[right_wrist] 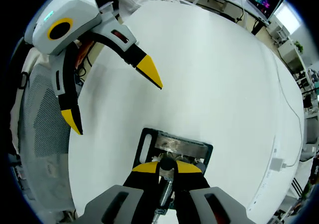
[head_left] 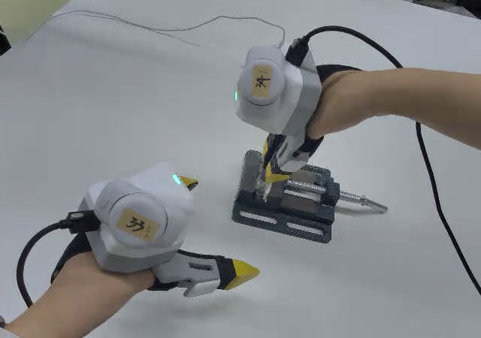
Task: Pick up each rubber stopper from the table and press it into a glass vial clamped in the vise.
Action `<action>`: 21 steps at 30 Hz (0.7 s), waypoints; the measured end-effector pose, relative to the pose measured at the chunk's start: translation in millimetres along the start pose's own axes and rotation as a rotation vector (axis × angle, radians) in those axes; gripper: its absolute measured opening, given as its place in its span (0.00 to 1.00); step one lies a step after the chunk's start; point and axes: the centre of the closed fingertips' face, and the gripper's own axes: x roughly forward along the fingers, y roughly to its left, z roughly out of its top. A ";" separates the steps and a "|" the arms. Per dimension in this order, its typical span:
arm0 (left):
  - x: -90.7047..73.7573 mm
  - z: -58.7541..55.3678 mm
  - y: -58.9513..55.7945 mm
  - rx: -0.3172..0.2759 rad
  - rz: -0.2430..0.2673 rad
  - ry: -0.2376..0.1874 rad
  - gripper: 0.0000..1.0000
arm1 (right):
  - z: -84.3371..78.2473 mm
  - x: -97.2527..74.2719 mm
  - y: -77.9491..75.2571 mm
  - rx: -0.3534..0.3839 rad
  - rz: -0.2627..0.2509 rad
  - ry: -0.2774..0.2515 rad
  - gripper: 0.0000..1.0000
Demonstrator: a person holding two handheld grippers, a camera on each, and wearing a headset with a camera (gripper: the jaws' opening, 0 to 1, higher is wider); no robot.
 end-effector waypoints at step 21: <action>-3.8 -2.1 3.9 -0.002 0.007 0.006 0.87 | -5.9 -13.6 -1.5 -0.012 -0.001 -0.058 0.13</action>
